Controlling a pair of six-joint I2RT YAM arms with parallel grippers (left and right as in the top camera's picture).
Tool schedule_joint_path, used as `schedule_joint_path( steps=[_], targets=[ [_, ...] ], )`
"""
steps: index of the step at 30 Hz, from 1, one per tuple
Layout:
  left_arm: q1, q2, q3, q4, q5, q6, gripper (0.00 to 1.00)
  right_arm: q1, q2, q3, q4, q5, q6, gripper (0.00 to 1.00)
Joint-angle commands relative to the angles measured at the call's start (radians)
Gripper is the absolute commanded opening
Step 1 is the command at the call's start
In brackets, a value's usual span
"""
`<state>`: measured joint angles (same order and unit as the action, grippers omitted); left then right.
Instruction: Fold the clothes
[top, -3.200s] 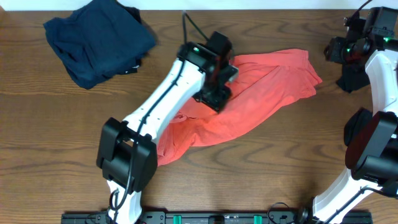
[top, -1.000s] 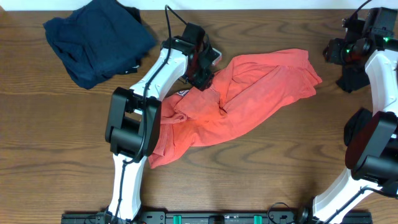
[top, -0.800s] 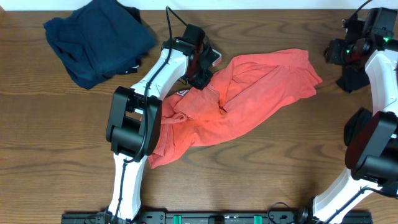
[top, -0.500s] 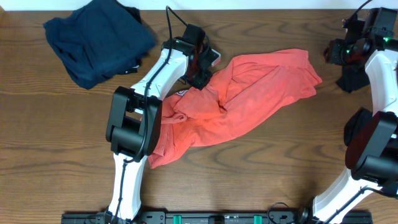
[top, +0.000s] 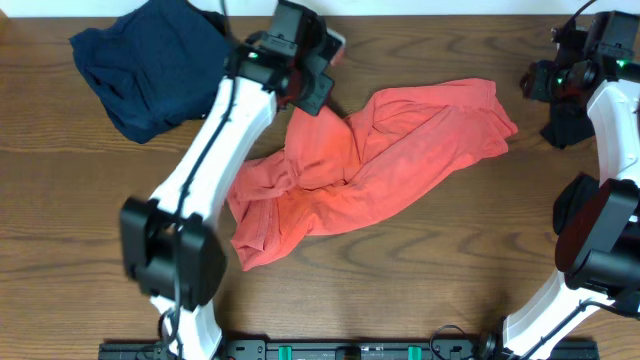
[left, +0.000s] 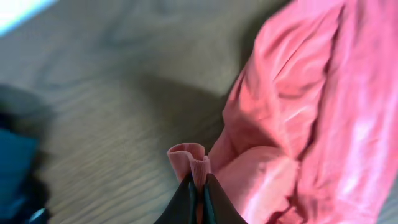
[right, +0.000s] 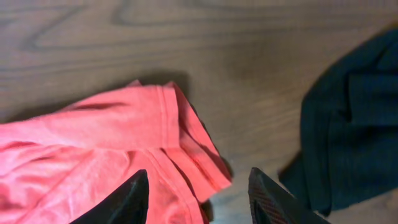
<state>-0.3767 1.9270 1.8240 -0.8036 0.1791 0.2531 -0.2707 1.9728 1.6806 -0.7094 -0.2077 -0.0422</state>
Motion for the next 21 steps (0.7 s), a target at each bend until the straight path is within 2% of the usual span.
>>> schedule_joint_path(
  steps=[1, 8, 11, 15, 21],
  targets=[
    [0.000, -0.048, 0.014, -0.003, -0.012, -0.052, 0.06, 0.003, 0.010, 0.013, 0.036, -0.063, -0.015, 0.50],
    [0.000, -0.096, 0.014, -0.002, -0.013, -0.076, 0.06, 0.018, 0.040, 0.013, 0.121, -0.067, -0.015, 0.50],
    [0.000, -0.110, 0.014, -0.002, -0.019, -0.080, 0.06, 0.019, 0.100, 0.013, 0.135, -0.149, -0.042, 0.56],
    [0.000, -0.132, 0.014, -0.003, -0.118, -0.134, 0.06, 0.009, 0.198, 0.013, 0.177, -0.278, -0.050, 0.56],
    [0.000, -0.159, 0.014, -0.016, -0.170, -0.136, 0.06, 0.005, 0.283, 0.013, 0.198, -0.310, -0.061, 0.57]
  ],
)
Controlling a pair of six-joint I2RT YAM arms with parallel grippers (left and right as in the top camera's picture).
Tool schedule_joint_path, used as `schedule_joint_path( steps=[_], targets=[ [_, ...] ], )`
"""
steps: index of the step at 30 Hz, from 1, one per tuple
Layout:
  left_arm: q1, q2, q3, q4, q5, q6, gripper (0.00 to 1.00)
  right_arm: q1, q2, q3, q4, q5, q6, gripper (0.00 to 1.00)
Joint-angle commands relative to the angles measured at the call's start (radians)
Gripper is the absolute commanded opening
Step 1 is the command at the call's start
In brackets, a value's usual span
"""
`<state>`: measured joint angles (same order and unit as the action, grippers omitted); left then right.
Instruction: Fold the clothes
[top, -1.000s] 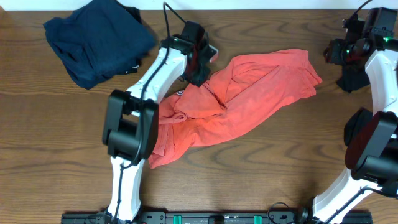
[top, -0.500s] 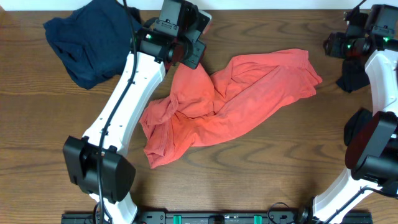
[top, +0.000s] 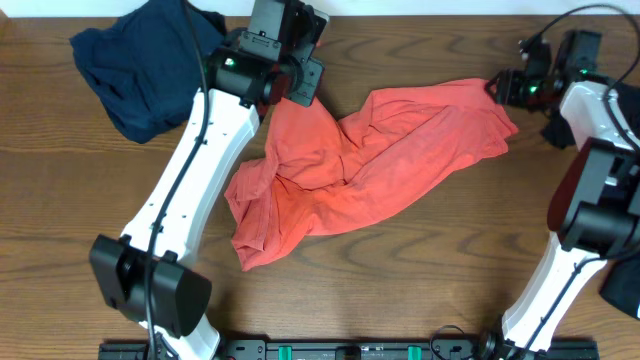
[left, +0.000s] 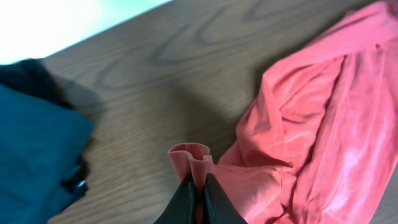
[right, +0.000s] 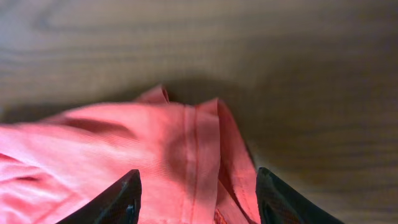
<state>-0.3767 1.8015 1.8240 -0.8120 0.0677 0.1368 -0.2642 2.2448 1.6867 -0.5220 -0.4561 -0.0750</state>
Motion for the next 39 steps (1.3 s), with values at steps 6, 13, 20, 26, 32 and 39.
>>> schedule_joint_path(
  steps=[6, 13, 20, 26, 32, 39],
  targets=[
    [0.000, -0.035, 0.013, -0.029, -0.084, -0.019, 0.06, -0.002, 0.032, 0.007, 0.013, -0.076, -0.028, 0.54],
    [0.001, -0.035, 0.013, -0.032, -0.088, -0.019, 0.06, -0.002, 0.031, 0.007, 0.031, -0.122, -0.027, 0.42],
    [0.001, -0.035, 0.013, -0.035, -0.088, -0.019, 0.06, 0.003, 0.032, 0.007, 0.023, -0.121, -0.028, 0.24],
    [0.001, -0.035, 0.013, -0.041, -0.088, -0.019, 0.06, 0.003, 0.032, 0.007, 0.024, -0.087, -0.028, 0.22],
    [0.000, -0.035, 0.013, -0.048, -0.088, -0.019, 0.06, 0.003, 0.032, 0.007, 0.025, -0.037, -0.058, 0.31],
    [0.000, -0.035, 0.013, -0.055, -0.088, -0.019, 0.06, 0.010, 0.034, 0.007, 0.036, -0.037, -0.069, 0.32]
  ],
)
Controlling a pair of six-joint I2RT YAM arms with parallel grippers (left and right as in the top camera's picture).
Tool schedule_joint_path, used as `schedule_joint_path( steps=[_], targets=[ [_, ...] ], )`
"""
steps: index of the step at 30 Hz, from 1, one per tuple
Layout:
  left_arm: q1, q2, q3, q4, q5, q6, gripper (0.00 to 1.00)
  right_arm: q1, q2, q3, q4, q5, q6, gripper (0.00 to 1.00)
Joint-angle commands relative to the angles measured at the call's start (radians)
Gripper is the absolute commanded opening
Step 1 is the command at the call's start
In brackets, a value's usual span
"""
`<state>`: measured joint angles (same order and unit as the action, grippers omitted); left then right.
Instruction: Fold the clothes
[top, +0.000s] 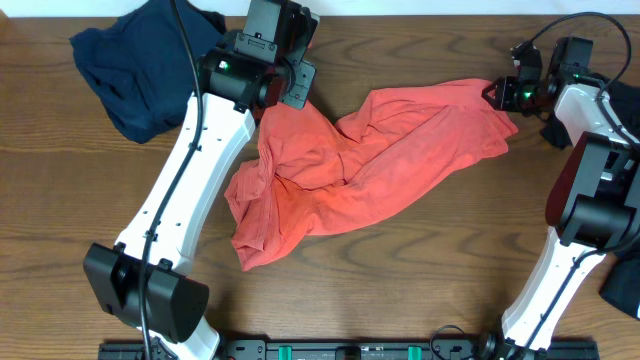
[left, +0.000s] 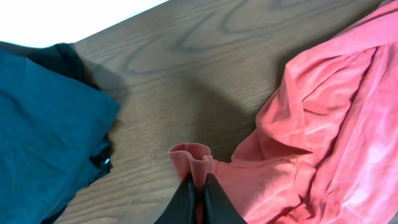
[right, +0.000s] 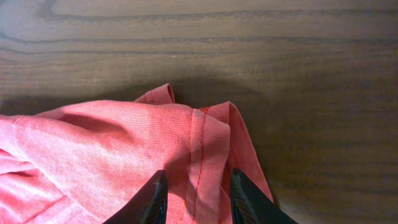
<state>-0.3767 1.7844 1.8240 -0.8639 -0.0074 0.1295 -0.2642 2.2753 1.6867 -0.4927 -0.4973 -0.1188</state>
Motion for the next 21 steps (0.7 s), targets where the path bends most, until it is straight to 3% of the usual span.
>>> schedule_joint_path(
  steps=[1, 8, 11, 14, 17, 21],
  targets=[
    [0.000, -0.018, 0.013, -0.003, -0.013, -0.012, 0.06, 0.011, 0.008, 0.007, 0.011, 0.008, -0.027, 0.31],
    [0.000, -0.018, 0.013, -0.007, -0.013, -0.012, 0.06, 0.013, 0.051, 0.007, 0.020, -0.009, -0.029, 0.29],
    [0.000, -0.018, 0.013, -0.007, -0.013, -0.012, 0.06, 0.016, 0.063, 0.007, 0.022, -0.009, -0.028, 0.23],
    [0.001, -0.018, 0.013, -0.007, -0.013, -0.012, 0.06, 0.017, 0.063, 0.007, 0.026, -0.014, -0.028, 0.09],
    [0.001, -0.018, 0.014, -0.005, -0.014, -0.011, 0.06, 0.014, 0.056, 0.011, 0.037, -0.031, -0.016, 0.02],
    [0.001, -0.029, 0.014, -0.006, -0.080, -0.012, 0.06, -0.008, 0.022, 0.038, 0.027, -0.035, 0.014, 0.01]
  ],
)
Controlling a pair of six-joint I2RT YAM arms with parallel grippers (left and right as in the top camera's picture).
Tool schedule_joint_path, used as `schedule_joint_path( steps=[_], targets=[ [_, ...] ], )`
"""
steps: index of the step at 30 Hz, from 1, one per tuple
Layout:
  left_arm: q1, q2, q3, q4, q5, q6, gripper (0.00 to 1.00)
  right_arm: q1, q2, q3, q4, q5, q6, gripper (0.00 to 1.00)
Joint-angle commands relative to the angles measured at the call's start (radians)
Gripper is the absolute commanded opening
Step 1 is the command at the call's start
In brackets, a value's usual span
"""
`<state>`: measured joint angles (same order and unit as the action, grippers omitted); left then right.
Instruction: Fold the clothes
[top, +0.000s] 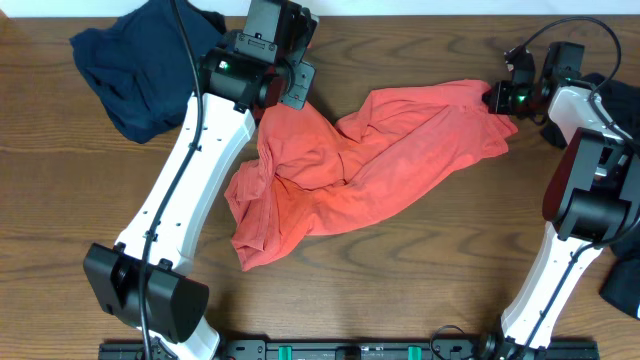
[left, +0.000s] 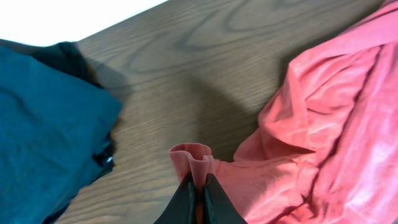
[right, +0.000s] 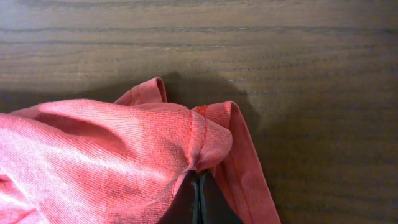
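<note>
A crumpled red garment (top: 370, 165) lies across the middle of the wooden table. My left gripper (top: 283, 95) is shut on its upper left edge, where a pinched fold of red cloth (left: 194, 160) sticks up between the fingers (left: 197, 186). At the garment's far right corner, my right gripper (top: 497, 98) is shut on the hem (right: 205, 140), its fingertips (right: 196, 186) pressed together under the cloth.
A dark blue garment (top: 140, 60) lies bunched at the table's back left, close to the left arm, and shows in the left wrist view (left: 43, 118). Something dark (top: 570, 125) sits at the right edge behind the right arm. Bare wood (top: 420, 280) lies in front.
My right gripper, which stood open over the garment's right corner, has shut on the hem there. The left gripper and the cloth it holds have hardly moved.
The left gripper held a pinch of red cloth throughout and shifted it toward the table's back left, spreading that end. Meanwhile the right gripper came from near the dark thing at the right edge, stood open over the garment's right corner, and now grips it.
</note>
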<state>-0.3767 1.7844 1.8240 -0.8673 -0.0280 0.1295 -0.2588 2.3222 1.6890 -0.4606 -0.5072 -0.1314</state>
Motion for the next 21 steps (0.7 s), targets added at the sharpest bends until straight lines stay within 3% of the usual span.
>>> schedule_joint_path(
  steps=[1, 7, 21],
  targets=[
    [0.001, -0.036, 0.014, -0.002, -0.074, -0.012, 0.06, -0.019, -0.037, 0.044, -0.012, -0.025, 0.032, 0.01],
    [0.002, -0.093, 0.014, 0.006, -0.145, -0.012, 0.06, -0.071, -0.164, 0.100, -0.084, -0.022, 0.049, 0.01],
    [0.082, -0.158, 0.013, -0.058, -0.145, -0.039, 0.06, -0.150, -0.431, 0.105, -0.242, 0.032, -0.009, 0.01]
  ],
)
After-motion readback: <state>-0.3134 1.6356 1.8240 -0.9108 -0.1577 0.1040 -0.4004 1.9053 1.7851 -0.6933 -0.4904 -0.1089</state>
